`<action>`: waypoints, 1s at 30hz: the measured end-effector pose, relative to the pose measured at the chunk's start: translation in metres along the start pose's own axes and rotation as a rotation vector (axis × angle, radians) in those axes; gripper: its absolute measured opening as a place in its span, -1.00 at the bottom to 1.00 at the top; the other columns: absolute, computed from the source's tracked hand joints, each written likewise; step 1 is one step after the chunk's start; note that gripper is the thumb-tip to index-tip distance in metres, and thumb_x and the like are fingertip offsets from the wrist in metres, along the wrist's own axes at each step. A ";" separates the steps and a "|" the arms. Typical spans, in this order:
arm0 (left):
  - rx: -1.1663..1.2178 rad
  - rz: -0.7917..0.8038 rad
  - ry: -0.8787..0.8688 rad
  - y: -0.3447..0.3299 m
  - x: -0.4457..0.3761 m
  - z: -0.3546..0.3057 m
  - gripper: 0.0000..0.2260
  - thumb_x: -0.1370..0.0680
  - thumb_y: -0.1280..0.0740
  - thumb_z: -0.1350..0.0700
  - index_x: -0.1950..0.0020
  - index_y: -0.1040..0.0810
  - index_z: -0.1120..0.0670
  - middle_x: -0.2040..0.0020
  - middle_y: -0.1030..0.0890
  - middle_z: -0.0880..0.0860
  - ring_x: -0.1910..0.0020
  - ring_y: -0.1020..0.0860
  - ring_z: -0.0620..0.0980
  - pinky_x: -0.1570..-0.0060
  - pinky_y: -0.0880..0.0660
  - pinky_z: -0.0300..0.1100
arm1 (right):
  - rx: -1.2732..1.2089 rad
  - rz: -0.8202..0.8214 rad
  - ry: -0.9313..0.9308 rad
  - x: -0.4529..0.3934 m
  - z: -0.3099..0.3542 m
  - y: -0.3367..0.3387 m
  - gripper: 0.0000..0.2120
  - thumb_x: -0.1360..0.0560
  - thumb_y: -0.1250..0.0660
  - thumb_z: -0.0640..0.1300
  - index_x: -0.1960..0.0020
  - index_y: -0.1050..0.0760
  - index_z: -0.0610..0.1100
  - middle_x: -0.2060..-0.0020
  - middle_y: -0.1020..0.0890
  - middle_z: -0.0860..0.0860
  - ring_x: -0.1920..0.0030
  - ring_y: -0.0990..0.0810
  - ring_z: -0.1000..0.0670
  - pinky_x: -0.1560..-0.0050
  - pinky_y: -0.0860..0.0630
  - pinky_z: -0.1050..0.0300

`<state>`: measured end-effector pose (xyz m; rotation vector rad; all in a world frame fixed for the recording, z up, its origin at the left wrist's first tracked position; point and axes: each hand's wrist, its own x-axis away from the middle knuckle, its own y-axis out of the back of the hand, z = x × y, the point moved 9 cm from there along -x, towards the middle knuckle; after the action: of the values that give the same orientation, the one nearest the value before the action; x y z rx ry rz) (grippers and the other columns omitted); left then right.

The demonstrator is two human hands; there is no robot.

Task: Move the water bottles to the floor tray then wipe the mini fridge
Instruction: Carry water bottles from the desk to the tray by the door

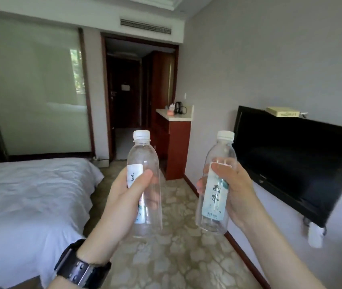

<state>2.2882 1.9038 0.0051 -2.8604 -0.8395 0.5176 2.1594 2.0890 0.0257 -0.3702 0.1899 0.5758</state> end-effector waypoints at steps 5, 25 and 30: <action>-0.007 -0.096 -0.026 0.047 -0.056 0.022 -0.70 -0.48 -0.38 -0.10 0.01 -0.52 0.12 0.23 -0.61 0.16 0.33 -0.59 0.09 0.35 -0.54 -0.10 | 0.013 0.113 -0.033 -0.087 -0.047 -0.037 -0.64 -0.34 -0.40 -0.09 -0.11 -0.49 -0.16 0.15 -0.66 -0.13 0.25 -0.70 -0.17 0.17 -0.62 -0.09; -0.136 -0.238 -0.074 0.095 -0.425 0.107 -0.53 -0.46 -0.34 -0.15 -0.18 -0.52 0.20 0.20 -0.66 0.14 0.30 -0.61 0.25 0.21 -0.56 0.08 | -0.092 0.241 -0.092 -0.477 -0.164 -0.027 -0.72 -0.29 -0.45 -0.10 0.01 -0.52 -0.08 0.24 -0.60 -0.16 0.38 -0.61 -0.17 0.31 -0.58 0.03; -0.147 -0.267 -0.105 0.116 -0.510 0.135 -0.56 -0.46 -0.33 -0.13 -0.18 -0.53 0.17 0.21 -0.66 0.13 0.31 -0.60 0.23 0.21 -0.57 0.10 | -0.090 0.249 -0.109 -0.569 -0.207 -0.034 -0.50 -0.17 -0.50 0.03 -0.05 -0.51 -0.12 0.23 -0.61 -0.16 0.37 -0.62 -0.17 0.28 -0.59 0.01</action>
<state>1.8966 1.5311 0.0035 -2.8025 -1.3047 0.5979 1.6946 1.6997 0.0030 -0.4043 0.1063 0.8505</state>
